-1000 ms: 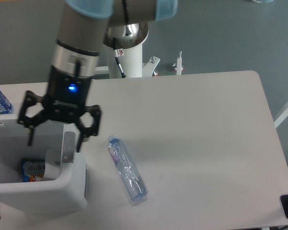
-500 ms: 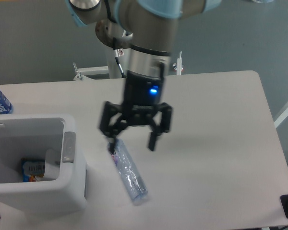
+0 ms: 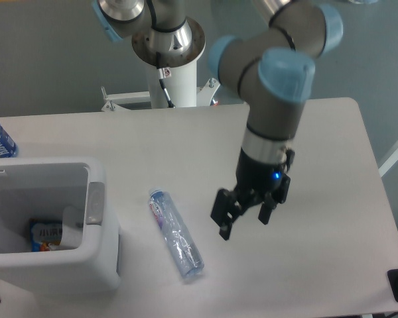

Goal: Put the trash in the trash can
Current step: 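Move the gripper over the clear plastic bottle and lower it, then close the gripper around the middle of the bottle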

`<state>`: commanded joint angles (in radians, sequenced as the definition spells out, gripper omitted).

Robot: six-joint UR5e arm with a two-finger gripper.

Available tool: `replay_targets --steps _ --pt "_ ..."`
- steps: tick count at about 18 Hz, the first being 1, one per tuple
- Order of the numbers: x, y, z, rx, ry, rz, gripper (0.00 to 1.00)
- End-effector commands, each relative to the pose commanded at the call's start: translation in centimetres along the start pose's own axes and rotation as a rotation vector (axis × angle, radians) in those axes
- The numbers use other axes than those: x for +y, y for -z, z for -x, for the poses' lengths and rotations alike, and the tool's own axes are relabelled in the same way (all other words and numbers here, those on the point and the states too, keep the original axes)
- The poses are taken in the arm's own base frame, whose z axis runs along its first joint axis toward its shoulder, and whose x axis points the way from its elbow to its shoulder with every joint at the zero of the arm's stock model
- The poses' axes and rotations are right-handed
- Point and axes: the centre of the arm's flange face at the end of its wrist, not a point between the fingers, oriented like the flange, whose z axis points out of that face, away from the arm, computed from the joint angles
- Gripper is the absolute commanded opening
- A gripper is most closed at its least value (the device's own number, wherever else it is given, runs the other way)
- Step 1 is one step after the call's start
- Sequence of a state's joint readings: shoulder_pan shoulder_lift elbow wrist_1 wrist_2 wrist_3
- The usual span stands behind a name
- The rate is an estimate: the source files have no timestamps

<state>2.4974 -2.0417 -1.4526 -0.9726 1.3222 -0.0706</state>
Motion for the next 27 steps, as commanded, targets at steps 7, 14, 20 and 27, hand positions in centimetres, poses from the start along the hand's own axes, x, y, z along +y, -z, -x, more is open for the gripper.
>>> replay_targets --steps 7,14,20,27 --pt "0.8 -5.1 -2.1 -0.013 -0.046 0.063 1.0" --pt "3.1 -9.3 -5.3 -0.036 -0.11 0.131 1.0" --pt "5.9 -12.4 -7.8 -0.072 -0.163 0.187 1.0" --pt "6.9 -14.8 -8.2 -0.116 -0.181 0.219 1.0"
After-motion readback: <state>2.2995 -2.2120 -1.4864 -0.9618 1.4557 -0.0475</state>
